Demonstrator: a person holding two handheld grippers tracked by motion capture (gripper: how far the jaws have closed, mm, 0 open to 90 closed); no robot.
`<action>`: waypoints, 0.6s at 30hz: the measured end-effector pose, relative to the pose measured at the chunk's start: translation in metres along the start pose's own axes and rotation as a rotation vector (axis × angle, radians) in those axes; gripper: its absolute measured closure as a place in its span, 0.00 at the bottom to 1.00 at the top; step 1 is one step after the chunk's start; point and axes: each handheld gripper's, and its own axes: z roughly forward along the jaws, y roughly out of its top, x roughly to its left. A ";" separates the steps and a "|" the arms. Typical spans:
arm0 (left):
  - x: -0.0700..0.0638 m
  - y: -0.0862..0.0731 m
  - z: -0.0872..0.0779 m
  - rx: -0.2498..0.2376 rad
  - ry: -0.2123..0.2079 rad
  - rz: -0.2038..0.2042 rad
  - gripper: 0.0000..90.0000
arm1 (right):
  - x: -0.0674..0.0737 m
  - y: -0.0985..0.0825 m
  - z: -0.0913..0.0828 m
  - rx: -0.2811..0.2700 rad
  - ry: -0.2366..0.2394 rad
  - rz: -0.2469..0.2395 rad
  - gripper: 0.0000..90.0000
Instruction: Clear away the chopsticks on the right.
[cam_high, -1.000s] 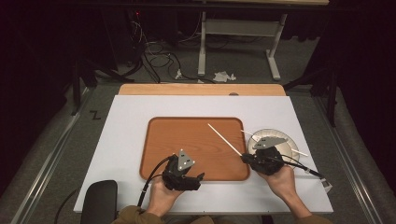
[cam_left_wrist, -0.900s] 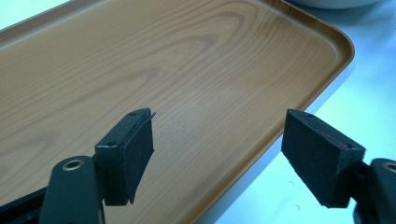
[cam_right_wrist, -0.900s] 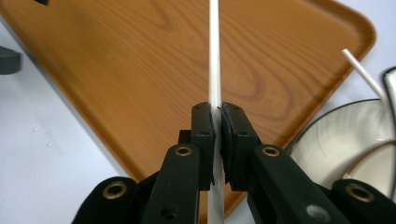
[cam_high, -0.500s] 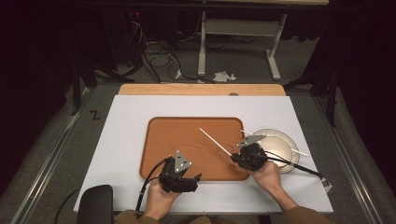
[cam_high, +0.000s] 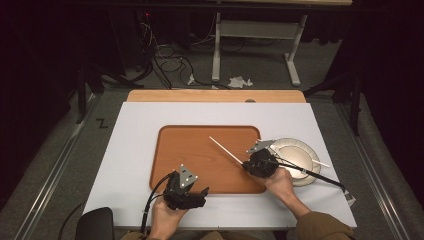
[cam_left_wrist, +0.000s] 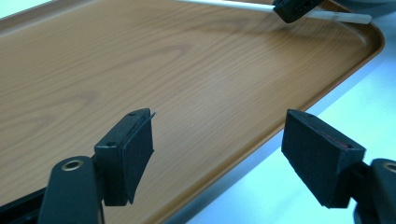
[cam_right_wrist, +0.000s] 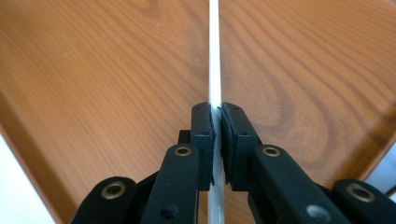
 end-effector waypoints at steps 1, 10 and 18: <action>0.000 0.000 0.000 0.001 0.003 -0.003 0.28 | 0.000 0.001 0.002 0.006 -0.002 0.005 0.94; 0.001 -0.002 -0.003 -0.003 0.011 -0.011 0.28 | -0.003 0.002 0.008 0.048 -0.039 0.033 0.93; 0.000 -0.002 -0.002 0.000 0.007 -0.003 0.27 | -0.004 0.002 0.007 0.046 -0.053 0.058 0.89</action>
